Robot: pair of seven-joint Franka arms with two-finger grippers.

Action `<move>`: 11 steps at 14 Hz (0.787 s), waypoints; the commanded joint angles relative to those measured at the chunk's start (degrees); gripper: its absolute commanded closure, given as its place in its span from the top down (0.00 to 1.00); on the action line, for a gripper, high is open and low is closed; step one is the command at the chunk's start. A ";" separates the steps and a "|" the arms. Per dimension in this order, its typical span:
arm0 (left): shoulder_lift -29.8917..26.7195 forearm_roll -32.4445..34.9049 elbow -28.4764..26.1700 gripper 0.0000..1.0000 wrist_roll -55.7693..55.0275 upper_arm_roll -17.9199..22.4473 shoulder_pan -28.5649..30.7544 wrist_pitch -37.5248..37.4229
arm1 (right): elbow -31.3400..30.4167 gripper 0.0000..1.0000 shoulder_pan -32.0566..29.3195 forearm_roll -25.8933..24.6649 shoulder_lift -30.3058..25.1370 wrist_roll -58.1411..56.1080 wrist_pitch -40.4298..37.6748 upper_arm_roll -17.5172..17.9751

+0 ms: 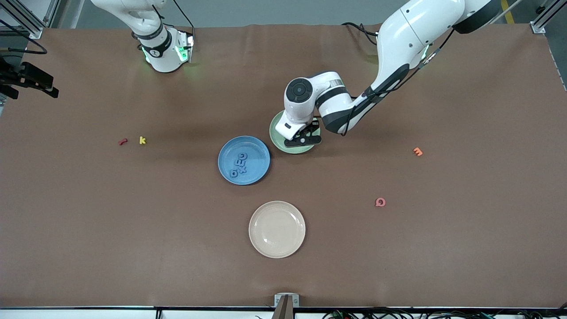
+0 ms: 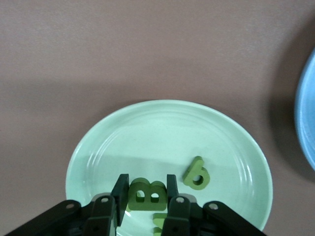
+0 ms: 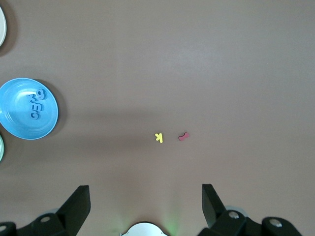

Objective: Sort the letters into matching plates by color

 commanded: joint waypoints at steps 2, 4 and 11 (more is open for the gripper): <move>1.59 -0.70 2.93 0.21 -1.02 1.88 -2.66 -0.71 | -1.78 1.00 1.56 0.60 -2.12 -0.55 0.73 -1.22; 1.59 -0.61 3.02 0.24 -1.02 2.41 -3.11 -0.62 | -2.04 1.00 1.56 0.60 -2.21 -0.55 0.81 -0.96; 0.80 -0.88 3.02 0.99 -0.58 2.23 -1.97 -0.79 | -2.05 1.00 1.21 0.60 -2.39 -0.46 0.73 0.80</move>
